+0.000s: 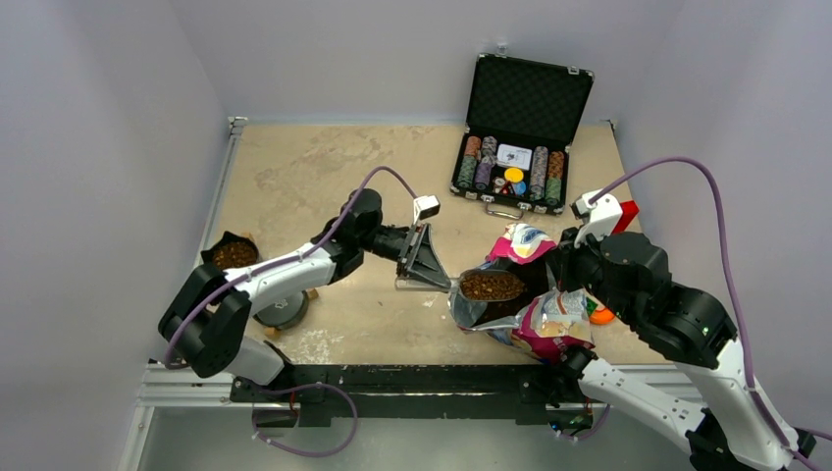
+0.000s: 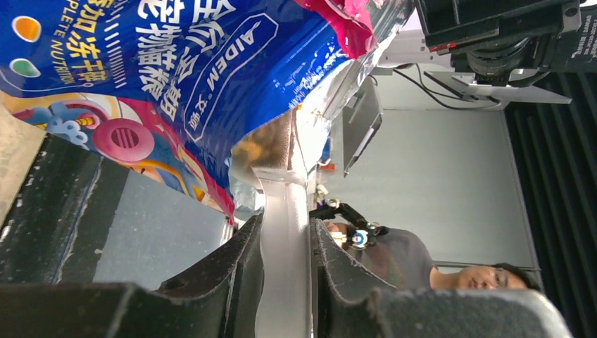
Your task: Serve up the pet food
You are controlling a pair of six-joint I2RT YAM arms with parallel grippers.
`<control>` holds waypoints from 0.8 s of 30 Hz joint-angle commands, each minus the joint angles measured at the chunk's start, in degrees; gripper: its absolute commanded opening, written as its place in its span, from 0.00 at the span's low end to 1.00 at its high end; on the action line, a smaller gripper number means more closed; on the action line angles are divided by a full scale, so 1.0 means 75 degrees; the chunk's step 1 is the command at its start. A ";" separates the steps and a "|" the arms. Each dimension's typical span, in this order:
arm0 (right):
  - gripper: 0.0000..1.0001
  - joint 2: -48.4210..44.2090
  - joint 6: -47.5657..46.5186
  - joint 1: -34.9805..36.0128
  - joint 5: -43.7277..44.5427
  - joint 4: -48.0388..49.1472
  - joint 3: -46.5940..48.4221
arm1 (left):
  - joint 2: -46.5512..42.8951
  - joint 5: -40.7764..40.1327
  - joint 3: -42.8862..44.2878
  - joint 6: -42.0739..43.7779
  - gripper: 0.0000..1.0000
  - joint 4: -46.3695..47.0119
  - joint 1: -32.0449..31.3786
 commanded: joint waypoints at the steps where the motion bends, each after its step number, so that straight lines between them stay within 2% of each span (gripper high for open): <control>1: 0.00 -0.0296 0.0007 0.0014 0.0135 0.0926 0.0170 | -0.0658 0.0063 0.0763 0.1682 0.00 -0.2067 0.0269; 12: 0.00 -0.0270 -0.0040 0.0015 0.0095 0.1075 0.0138 | -0.1036 0.0438 0.0999 0.1989 0.00 -0.2518 0.0374; 24: 0.00 -0.0293 -0.0087 0.0016 -0.0003 0.1052 0.0130 | -0.1491 0.0530 0.0710 0.1737 0.00 -0.2117 0.0524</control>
